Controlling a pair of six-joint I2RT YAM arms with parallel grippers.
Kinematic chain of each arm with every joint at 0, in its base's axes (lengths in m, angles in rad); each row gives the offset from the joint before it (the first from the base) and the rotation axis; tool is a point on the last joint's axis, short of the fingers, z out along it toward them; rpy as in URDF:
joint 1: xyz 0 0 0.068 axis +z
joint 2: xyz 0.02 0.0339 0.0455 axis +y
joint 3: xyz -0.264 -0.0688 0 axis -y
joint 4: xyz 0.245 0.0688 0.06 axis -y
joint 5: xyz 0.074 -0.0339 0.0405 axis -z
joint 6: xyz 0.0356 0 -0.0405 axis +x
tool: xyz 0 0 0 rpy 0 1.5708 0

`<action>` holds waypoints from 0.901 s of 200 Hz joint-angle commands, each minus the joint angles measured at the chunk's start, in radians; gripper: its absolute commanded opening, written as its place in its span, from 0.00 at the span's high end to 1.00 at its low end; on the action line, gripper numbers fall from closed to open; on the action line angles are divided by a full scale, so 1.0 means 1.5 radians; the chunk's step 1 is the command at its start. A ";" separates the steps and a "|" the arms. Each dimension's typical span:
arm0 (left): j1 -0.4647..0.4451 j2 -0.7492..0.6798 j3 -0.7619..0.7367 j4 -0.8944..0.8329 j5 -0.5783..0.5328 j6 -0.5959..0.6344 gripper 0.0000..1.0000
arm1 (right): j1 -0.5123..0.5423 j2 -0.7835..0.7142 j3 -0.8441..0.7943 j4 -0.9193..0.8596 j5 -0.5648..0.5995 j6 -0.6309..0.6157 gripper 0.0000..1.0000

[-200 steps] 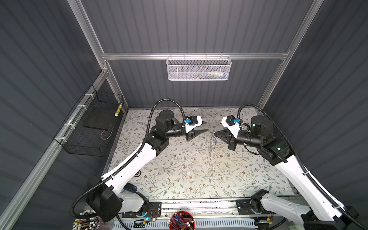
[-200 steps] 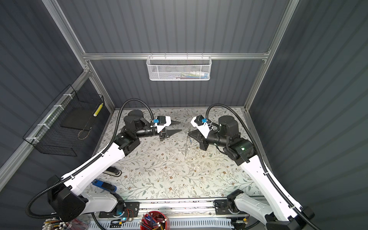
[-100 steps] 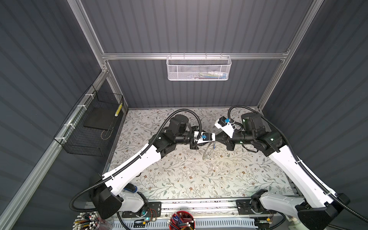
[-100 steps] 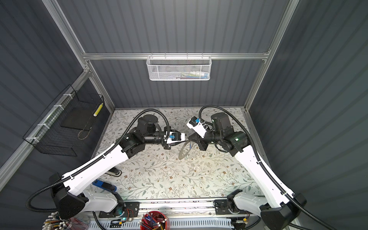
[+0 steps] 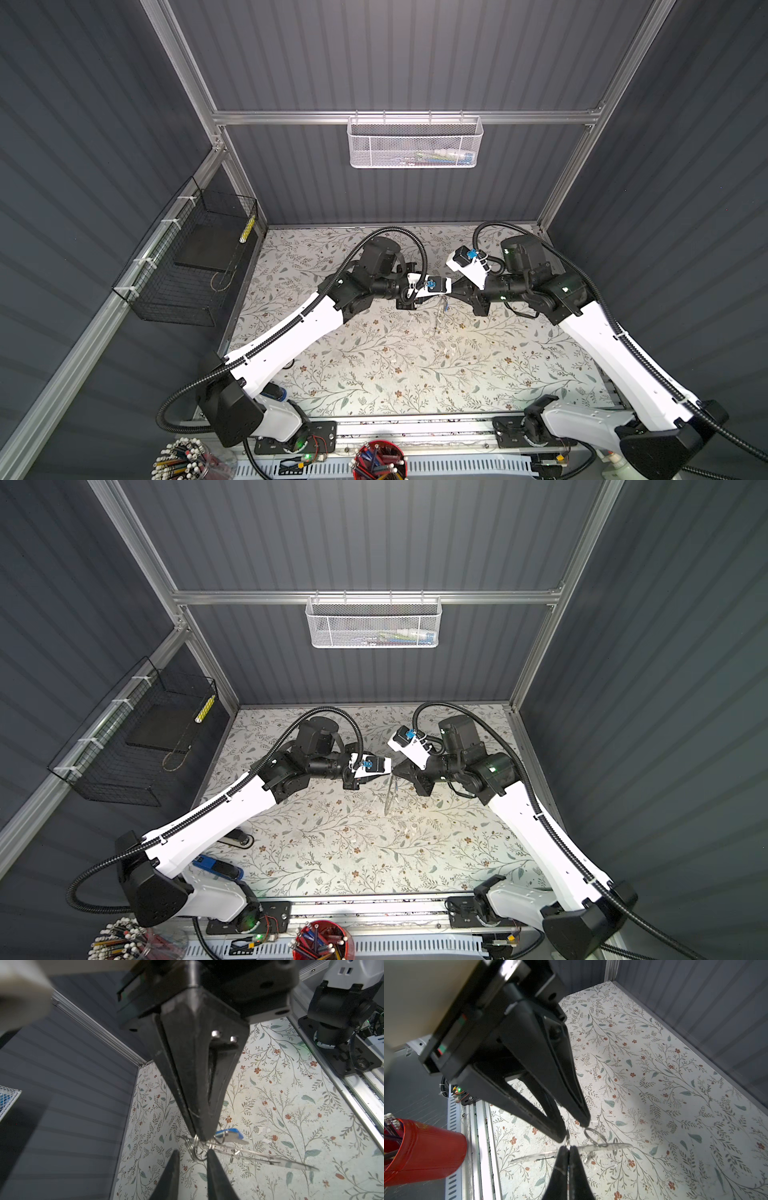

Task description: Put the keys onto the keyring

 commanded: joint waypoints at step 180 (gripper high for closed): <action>0.001 0.000 -0.001 0.050 0.057 -0.085 1.00 | 0.019 -0.056 -0.035 0.080 0.064 -0.033 0.69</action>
